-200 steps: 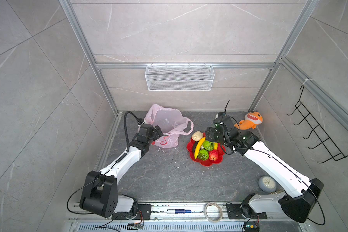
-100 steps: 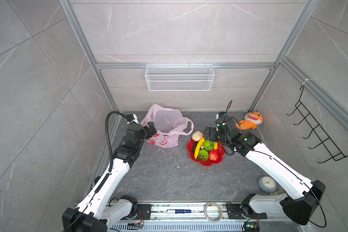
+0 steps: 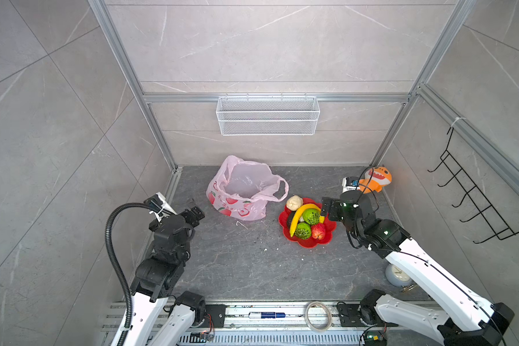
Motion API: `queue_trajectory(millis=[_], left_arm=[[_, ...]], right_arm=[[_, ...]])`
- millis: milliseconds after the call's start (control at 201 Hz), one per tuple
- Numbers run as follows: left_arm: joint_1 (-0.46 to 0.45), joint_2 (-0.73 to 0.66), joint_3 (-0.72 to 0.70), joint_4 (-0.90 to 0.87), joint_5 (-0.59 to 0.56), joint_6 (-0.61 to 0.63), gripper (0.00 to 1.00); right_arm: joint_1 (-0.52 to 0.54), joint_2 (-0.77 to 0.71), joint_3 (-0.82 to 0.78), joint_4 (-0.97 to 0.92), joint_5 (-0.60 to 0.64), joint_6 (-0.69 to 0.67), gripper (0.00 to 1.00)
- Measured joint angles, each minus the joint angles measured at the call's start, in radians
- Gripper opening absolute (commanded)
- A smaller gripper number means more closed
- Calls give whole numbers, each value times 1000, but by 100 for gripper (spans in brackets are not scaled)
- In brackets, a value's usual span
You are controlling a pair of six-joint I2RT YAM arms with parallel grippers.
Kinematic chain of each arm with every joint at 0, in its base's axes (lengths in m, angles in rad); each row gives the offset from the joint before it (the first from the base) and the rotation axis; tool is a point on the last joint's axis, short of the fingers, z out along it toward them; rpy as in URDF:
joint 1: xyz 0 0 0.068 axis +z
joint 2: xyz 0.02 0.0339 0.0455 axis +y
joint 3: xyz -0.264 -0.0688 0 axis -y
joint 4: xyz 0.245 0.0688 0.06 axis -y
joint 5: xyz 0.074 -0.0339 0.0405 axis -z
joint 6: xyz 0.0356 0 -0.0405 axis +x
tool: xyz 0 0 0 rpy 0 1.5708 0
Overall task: Take fruits out of the plastic bag
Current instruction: Move the plastic bag to the top-left of the table, then reset both arms
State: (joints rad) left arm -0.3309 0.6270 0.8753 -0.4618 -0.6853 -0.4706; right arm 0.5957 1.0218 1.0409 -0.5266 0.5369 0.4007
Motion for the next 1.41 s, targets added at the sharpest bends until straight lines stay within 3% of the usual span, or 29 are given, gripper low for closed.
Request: queue_trajectory(millis=[189, 403, 672, 1070, 1413], left_arm=[[0, 70, -209, 159, -117, 156, 100], [61, 317, -362, 466, -119, 320, 100], [236, 561, -480, 820, 25, 349, 100], [261, 802, -512, 1157, 202, 415, 100], [322, 839, -519, 1244, 351, 423, 100]], right_arm=[[0, -64, -79, 8, 113, -27, 99], [0, -113, -184, 30, 229, -41, 99], [0, -180, -252, 72, 317, -84, 99], [0, -187, -322, 145, 406, -126, 99], [-25, -121, -438, 344, 447, -211, 99]])
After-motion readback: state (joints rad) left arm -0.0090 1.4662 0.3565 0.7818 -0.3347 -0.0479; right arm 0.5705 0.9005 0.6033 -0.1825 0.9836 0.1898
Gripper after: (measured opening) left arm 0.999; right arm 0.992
